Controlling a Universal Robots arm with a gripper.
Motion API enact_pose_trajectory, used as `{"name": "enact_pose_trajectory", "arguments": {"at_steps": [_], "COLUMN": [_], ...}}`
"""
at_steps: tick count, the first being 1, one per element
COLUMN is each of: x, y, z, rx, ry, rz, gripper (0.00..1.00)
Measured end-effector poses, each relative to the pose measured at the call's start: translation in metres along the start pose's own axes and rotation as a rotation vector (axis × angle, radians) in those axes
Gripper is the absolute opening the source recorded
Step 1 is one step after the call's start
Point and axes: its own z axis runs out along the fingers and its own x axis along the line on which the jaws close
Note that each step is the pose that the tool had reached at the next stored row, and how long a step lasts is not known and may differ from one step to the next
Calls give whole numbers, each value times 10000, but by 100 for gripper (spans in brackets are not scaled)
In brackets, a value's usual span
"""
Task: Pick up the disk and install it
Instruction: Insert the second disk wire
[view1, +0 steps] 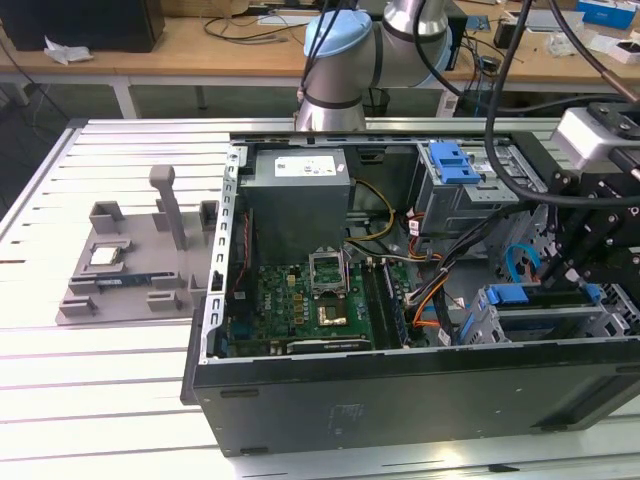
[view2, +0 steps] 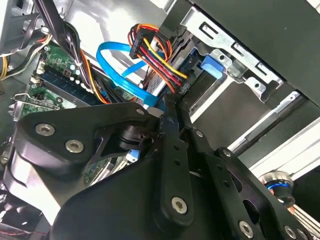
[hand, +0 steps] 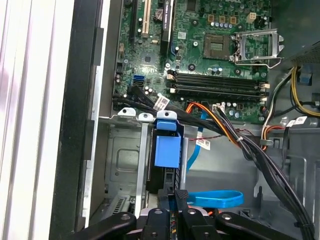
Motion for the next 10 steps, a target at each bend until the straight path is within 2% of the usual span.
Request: {"name": "enact_pose_trajectory", "arguments": {"at_steps": [5, 10], "x": [1, 1], "y": [-3, -4], "z": [41, 47], "rx": [1, 0], "ry": [4, -4], "rz": [-12, -12], "gripper": [16, 16]}}
